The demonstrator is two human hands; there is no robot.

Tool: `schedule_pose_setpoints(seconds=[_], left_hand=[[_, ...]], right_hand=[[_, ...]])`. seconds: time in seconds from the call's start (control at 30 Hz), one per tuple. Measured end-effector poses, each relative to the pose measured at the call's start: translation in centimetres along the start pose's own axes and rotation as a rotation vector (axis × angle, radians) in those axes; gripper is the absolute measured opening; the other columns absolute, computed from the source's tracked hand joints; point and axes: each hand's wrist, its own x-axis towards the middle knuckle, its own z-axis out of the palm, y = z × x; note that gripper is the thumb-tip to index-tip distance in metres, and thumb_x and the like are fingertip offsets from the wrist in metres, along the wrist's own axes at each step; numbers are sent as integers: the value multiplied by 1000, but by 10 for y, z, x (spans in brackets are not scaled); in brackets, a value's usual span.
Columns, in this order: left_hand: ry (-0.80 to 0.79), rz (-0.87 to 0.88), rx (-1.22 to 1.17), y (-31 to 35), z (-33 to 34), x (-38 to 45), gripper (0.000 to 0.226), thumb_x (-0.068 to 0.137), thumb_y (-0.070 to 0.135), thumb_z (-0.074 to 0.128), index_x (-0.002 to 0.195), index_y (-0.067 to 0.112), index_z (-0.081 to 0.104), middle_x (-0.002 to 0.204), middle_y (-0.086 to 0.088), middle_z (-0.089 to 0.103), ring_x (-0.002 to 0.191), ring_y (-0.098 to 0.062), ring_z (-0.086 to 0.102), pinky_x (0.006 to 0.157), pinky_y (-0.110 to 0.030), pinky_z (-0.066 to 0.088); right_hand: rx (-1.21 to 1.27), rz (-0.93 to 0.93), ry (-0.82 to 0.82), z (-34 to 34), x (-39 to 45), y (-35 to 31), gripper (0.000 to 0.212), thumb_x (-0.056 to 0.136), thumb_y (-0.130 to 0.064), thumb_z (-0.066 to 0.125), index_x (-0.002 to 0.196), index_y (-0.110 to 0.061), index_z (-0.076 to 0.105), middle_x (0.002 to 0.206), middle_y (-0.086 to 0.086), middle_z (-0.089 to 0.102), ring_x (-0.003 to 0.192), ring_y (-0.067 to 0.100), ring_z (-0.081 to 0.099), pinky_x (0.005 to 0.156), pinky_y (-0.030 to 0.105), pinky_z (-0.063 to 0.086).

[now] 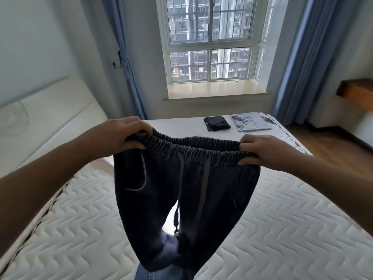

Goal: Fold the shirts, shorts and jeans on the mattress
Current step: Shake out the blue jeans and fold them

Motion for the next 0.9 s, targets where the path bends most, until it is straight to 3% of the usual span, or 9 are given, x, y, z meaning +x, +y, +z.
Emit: schedule_pose_setpoints(seconds=[0.1, 0.23, 0.33, 0.43, 0.57, 0.63, 0.7, 0.8, 0.9], left_hand=[[8, -67, 44, -9, -14, 3, 37, 77, 30, 79, 101, 27, 50, 96, 10, 59, 67, -13, 55, 61, -18, 40], [80, -58, 141, -19, -35, 12, 29, 80, 30, 76, 94, 18, 55, 86, 10, 53, 61, -12, 48, 56, -22, 37], [122, -68, 80, -25, -56, 21, 21, 84, 32, 66, 95, 18, 55, 95, 12, 49, 70, -4, 46, 66, -13, 39], [134, -113, -4, -29, -82, 35, 23, 84, 21, 72, 89, 27, 50, 98, 11, 50, 84, 2, 52, 76, -4, 36], [168, -234, -89, -35, -118, 49, 29, 85, 19, 73, 83, 37, 51, 80, 16, 59, 71, 2, 55, 64, -6, 39], [153, -282, -140, -37, -134, 55, 19, 86, 30, 69, 85, 42, 53, 78, 16, 63, 67, 1, 56, 62, -16, 42], [149, -300, -204, -41, -146, 61, 8, 83, 44, 63, 85, 41, 55, 73, 14, 63, 65, 0, 55, 62, -22, 42], [150, -294, -463, -45, -150, 67, 23, 86, 52, 67, 84, 31, 59, 68, 11, 57, 65, -3, 51, 61, -16, 42], [154, -282, -649, -43, -143, 73, 36, 76, 57, 70, 82, 24, 59, 70, 7, 54, 67, -6, 50, 62, -13, 42]], right_hand=[[103, 114, 51, -19, 16, 6, 47, 82, -58, 56, 102, -18, 69, 93, -9, 58, 77, 17, 56, 70, 35, 50], [193, 199, 108, -59, 40, 12, 44, 71, -63, 61, 72, -18, 58, 69, -7, 53, 61, 14, 51, 62, 32, 44], [179, 232, 108, -95, 56, 11, 47, 64, -67, 62, 57, -26, 41, 55, -3, 48, 51, 12, 43, 57, 29, 40], [256, 267, 180, -131, 66, 14, 55, 59, -69, 61, 55, -16, 47, 48, -5, 42, 44, 4, 34, 53, 26, 33], [304, 282, 248, -175, 78, 21, 53, 62, -66, 60, 60, -14, 54, 51, 1, 47, 49, 9, 40, 56, 26, 32], [353, 302, 287, -193, 84, 26, 47, 69, -58, 64, 64, -12, 59, 55, 7, 51, 53, 11, 43, 59, 27, 33], [402, 300, 306, -205, 88, 32, 35, 80, -41, 69, 61, -13, 58, 53, 0, 47, 51, 7, 42, 61, 29, 32], [472, 272, 247, -212, 89, 41, 34, 81, -14, 74, 55, -13, 53, 46, -8, 45, 45, 1, 40, 60, 28, 31], [420, 261, 125, -212, 87, 43, 25, 73, -7, 81, 59, -4, 61, 48, -4, 51, 45, 2, 45, 55, 25, 36]])
